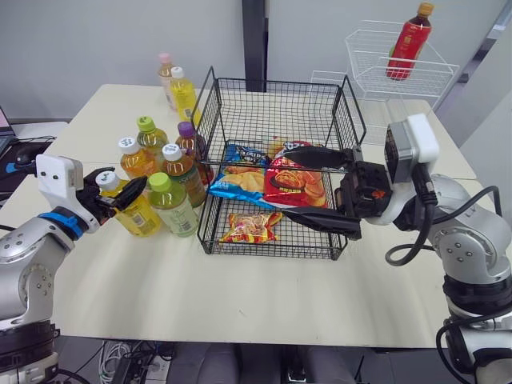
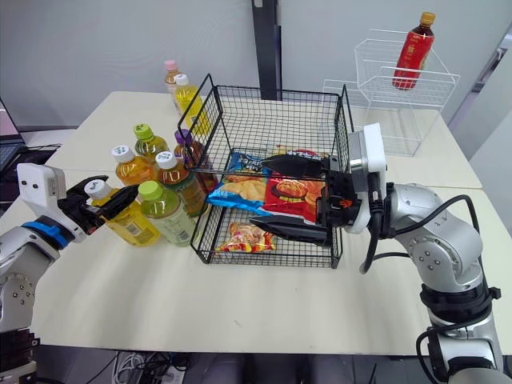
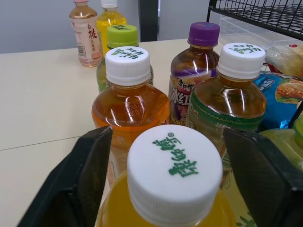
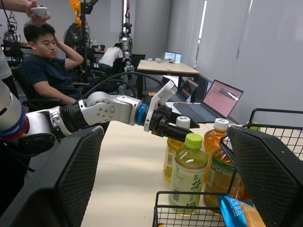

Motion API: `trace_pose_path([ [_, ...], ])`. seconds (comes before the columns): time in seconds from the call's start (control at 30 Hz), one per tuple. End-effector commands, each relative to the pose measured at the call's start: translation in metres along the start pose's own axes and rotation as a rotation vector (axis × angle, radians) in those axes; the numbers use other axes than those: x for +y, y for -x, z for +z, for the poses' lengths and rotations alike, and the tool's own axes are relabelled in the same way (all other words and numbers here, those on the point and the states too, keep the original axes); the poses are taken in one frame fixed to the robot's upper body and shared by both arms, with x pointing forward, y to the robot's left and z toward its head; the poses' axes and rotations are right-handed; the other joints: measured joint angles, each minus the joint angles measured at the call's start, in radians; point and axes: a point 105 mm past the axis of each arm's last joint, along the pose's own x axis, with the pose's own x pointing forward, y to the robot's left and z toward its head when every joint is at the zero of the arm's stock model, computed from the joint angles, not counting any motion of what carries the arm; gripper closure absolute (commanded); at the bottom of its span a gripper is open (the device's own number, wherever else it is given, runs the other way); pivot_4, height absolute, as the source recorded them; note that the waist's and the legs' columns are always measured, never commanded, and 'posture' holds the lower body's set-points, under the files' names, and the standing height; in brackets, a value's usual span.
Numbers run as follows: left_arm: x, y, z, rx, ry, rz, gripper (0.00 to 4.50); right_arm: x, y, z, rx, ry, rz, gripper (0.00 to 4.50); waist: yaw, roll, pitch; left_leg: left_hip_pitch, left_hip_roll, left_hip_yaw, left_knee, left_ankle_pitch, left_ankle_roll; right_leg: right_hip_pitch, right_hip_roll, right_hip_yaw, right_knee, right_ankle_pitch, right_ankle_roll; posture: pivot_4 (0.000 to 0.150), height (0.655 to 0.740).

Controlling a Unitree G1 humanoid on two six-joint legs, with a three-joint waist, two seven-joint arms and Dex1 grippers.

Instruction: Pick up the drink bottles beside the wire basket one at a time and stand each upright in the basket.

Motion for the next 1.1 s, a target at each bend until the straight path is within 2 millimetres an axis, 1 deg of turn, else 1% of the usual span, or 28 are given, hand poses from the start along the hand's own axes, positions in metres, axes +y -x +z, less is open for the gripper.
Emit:
trace_pose_path([
  [0.03,0.0,0.003,0.013,-0.027,-0.039,-0.003,1.9,0.003,0.002,0.01,-0.012,0.046,0.003,0.0,0.0,0.0,0.0,0.0,0.0,0.0,0.0,0.0,0.0,0.0,0.0,0.0,0.0,0.0,0.0,0.15,0.74],
  [0.17,0.002,0.006,0.013,-0.025,-0.037,0.006,3.07,0.004,0.0,0.009,-0.014,0.046,0.01,0.0,0.0,0.0,0.0,0.0,0.0,0.0,0.0,0.0,0.0,0.0,0.0,0.0,0.0,0.0,0.0,0.15,0.74],
  [0.3,0.004,0.011,0.017,-0.029,-0.041,0.011,3.12,0.004,0.0,0.009,-0.014,0.042,0.013,0.0,-0.001,0.0,0.0,0.0,0.0,0.0,0.0,0.0,0.0,0.0,0.0,0.0,0.0,0.0,0.0,0.15,0.74],
  [0.37,0.005,0.016,0.029,-0.04,-0.045,-0.015,3.12,0.004,-0.001,0.009,-0.017,0.039,0.012,0.0,-0.002,0.0,0.0,0.0,0.0,0.0,0.0,0.0,0.0,0.0,0.0,0.0,0.0,0.0,0.0,0.15,0.74],
  [0.4,0.007,0.018,0.038,-0.047,-0.048,-0.025,3.12,0.003,-0.001,0.009,-0.024,0.035,0.009,0.0,-0.002,0.0,0.0,0.0,0.0,0.0,0.0,0.0,0.0,0.0,0.0,0.0,0.0,0.0,0.0,0.15,0.74],
  [0.47,0.011,0.024,0.062,-0.069,-0.063,-0.049,3.12,0.002,-0.001,0.012,-0.042,0.029,0.001,0.0,-0.002,0.0,0.001,-0.001,0.0,0.0,0.0,0.0,0.0,-0.001,0.0,0.0,0.0,0.0,0.0,0.15,0.74],
  [0.57,0.013,0.034,0.103,-0.102,-0.085,-0.112,3.12,0.001,-0.002,0.014,-0.051,0.04,-0.011,0.0,0.0,-0.002,0.002,-0.002,0.0,-0.001,0.0,0.0,0.0,-0.002,0.0,-0.001,0.0,0.0,0.0,0.15,0.74],
  [0.63,0.009,0.038,0.126,-0.119,-0.086,-0.169,3.12,0.001,-0.002,0.014,-0.055,0.045,-0.02,0.0,0.0,-0.002,0.002,-0.002,0.0,-0.001,0.0,0.0,0.0,-0.002,0.0,-0.002,-0.001,0.0,0.0,0.15,0.74],
  [0.73,0.002,0.044,0.164,-0.133,-0.151,-0.25,3.12,-0.001,-0.001,0.014,-0.068,0.056,-0.056,0.0,0.001,-0.002,0.002,-0.003,-0.001,-0.001,0.0,0.0,0.0,-0.002,0.0,-0.001,-0.002,0.0,0.0,0.15,0.74],
  [0.8,-0.005,0.046,0.191,-0.178,-0.183,-0.294,3.12,-0.004,-0.001,0.016,-0.081,0.073,-0.102,0.0,0.003,-0.002,0.002,-0.003,-0.001,-0.001,0.0,0.0,0.0,-0.002,0.0,-0.001,-0.002,0.0,0.0,0.15,0.74],
  [0.9,-0.017,0.041,0.225,-0.28,-0.194,-0.355,3.12,-0.01,0.002,0.022,-0.107,0.112,-0.191,0.0,0.011,-0.002,0.002,-0.004,-0.001,-0.002,0.0,0.0,0.0,-0.002,0.0,-0.003,-0.002,0.0,0.0,0.15,0.74],
  [1.0,-0.038,0.026,0.26,-0.421,-0.164,-0.444,3.12,-0.016,0.006,0.03,-0.138,0.227,-0.315,0.0,0.021,-0.002,0.002,-0.004,-0.001,-0.003,0.001,0.0,0.0,-0.002,0.0,-0.003,-0.002,0.0,0.0,0.15,0.74],
  [1.1,-0.058,0.007,0.281,-0.493,-0.161,-0.523,3.12,-0.021,0.009,0.038,-0.176,0.319,-0.432,0.0,0.024,-0.002,0.002,-0.005,-0.002,-0.003,0.002,0.0,0.0,-0.002,0.0,-0.003,-0.001,0.0,0.001,0.15,0.74],
])
